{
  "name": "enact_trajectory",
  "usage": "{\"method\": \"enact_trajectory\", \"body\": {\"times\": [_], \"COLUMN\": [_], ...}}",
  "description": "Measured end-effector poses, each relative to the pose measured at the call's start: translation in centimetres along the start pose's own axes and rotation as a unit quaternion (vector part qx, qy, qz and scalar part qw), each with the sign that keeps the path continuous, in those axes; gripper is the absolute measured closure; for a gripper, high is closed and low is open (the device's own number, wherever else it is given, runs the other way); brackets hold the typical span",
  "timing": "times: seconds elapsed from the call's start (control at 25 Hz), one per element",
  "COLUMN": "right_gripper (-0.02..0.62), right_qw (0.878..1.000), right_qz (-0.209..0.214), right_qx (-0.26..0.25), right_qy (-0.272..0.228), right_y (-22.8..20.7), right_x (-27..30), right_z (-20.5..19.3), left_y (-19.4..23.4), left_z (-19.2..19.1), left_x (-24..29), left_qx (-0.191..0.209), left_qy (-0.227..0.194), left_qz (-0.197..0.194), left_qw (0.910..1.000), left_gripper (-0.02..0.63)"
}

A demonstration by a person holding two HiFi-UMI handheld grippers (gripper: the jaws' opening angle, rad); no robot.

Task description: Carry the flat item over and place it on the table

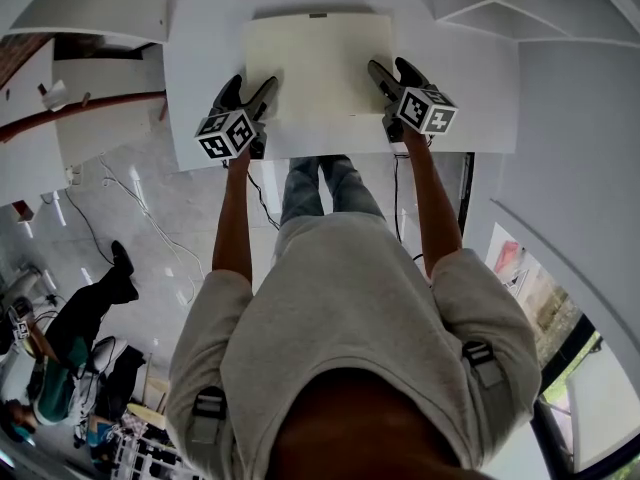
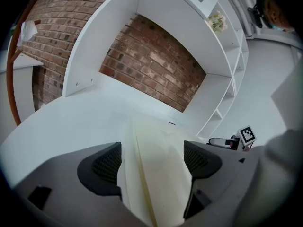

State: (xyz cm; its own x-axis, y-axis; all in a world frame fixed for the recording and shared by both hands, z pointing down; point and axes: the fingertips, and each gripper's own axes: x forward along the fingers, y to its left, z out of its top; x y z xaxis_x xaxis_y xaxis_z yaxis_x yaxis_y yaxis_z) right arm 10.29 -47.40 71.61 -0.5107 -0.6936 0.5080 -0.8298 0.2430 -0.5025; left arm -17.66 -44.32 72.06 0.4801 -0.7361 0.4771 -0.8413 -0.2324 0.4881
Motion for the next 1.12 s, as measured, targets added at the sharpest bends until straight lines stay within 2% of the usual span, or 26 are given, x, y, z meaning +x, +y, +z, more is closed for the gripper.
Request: {"method": "enact_trajectory", "body": {"times": [0.28,0.32,0.4,0.48,0.6,0.84,1.12], "right_gripper": [0.249,0.282,0.421,0.52,0.558,0.569,0.569], "right_qw": [0.999,0.999,0.998,0.997,0.997,0.997,0.994], "right_qz": [-0.015,-0.019,-0.03,-0.036,-0.031,-0.015,-0.013], "right_qx": [-0.03,-0.037,-0.053,-0.062,-0.064,-0.068,-0.094], "right_qy": [-0.018,-0.021,-0.028,-0.034,-0.035,-0.033,-0.061], "right_y": [0.7,0.9,1.0,1.1,1.5,2.8,4.0], "right_x": [-0.8,-0.9,-1.2,-1.5,-1.8,-1.6,-2.9], "right_z": [1.5,1.7,2.2,2.5,2.7,2.9,5.1], "left_y": [-0.8,-0.9,-0.9,-0.7,-0.5,-0.8,-3.6], "left_z": [2.1,2.5,3.2,3.8,3.7,4.0,7.4], "left_x": [-1.2,-1.5,-2.1,-2.6,-2.9,-3.1,-3.1], "left_qx": [0.03,0.036,0.044,0.047,0.05,0.055,0.091], "left_qy": [-0.018,-0.022,-0.038,-0.052,-0.052,-0.052,-0.076], "left_qz": [-0.003,-0.003,0.003,0.011,0.016,0.01,-0.008], "left_qw": [0.9994,0.9991,0.9983,0.9974,0.9973,0.9971,0.9929], "left_gripper": [0.198,0.251,0.382,0.484,0.571,0.589,0.589]}}
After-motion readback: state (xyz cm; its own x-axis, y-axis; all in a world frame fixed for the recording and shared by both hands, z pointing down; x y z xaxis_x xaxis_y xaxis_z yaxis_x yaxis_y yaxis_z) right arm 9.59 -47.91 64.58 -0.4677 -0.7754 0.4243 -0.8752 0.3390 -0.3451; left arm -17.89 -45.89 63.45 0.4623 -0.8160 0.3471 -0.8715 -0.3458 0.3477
